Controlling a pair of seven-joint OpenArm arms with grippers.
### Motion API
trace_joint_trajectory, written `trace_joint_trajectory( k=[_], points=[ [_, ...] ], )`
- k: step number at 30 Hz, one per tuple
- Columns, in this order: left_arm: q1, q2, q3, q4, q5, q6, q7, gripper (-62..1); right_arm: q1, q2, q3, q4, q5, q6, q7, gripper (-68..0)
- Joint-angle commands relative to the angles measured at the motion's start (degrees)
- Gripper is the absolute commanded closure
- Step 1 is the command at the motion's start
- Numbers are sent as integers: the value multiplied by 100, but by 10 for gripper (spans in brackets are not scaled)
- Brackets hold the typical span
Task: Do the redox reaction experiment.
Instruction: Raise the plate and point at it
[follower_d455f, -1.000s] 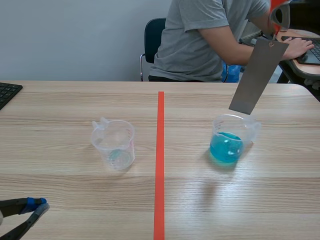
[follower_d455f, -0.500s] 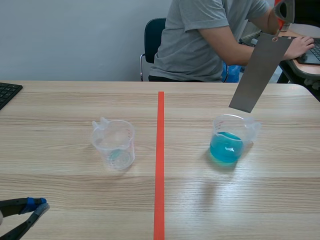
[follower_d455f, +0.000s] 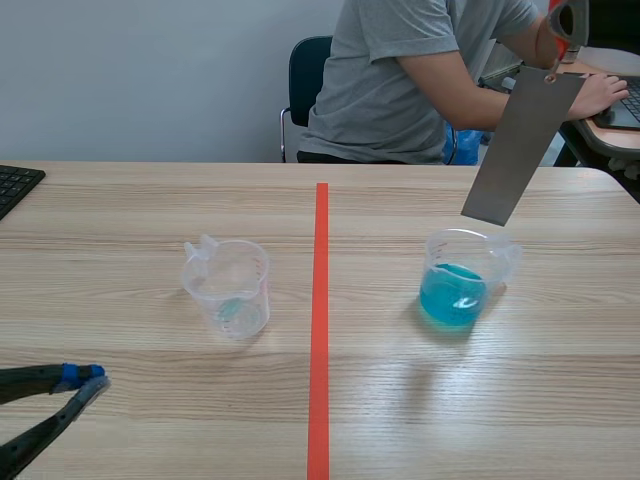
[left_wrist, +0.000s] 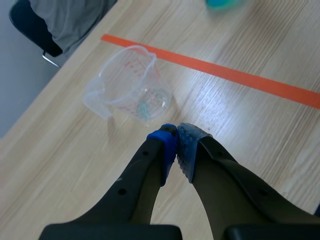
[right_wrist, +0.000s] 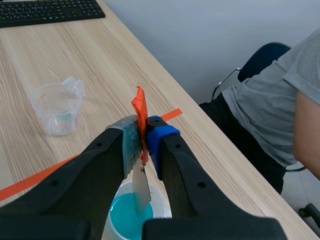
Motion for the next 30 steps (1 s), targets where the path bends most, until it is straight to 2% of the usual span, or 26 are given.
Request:
trace_joint_trajectory(
  k=[1, 8, 10, 18, 23, 30],
  points=[
    [-179, 7, 44, 50, -22, -66, -101, -31, 98, 79, 122, 48, 61, 33, 52, -6],
    [-686, -4, 57, 52, -24, -870, -442, -31, 98, 79, 122, 48, 61, 33, 46, -6],
    [-861, -2, 118, 52, -59, -994, -566, -32, 98, 79, 122, 48, 61, 33, 46, -6],
    [-1777, 0, 824, 52, -514, -1008, -503, -32, 98, 79, 122, 48, 61, 33, 44, -6],
    [-2581, 70, 1471, 52, -800, -1005, -83, -32, 98, 79, 122, 48, 61, 33, 44, -6],
    [-3823, 634, 2321, 46, -841, -1001, 745, -32, 98, 79, 122, 48, 61, 33, 44, -6]
  ],
)
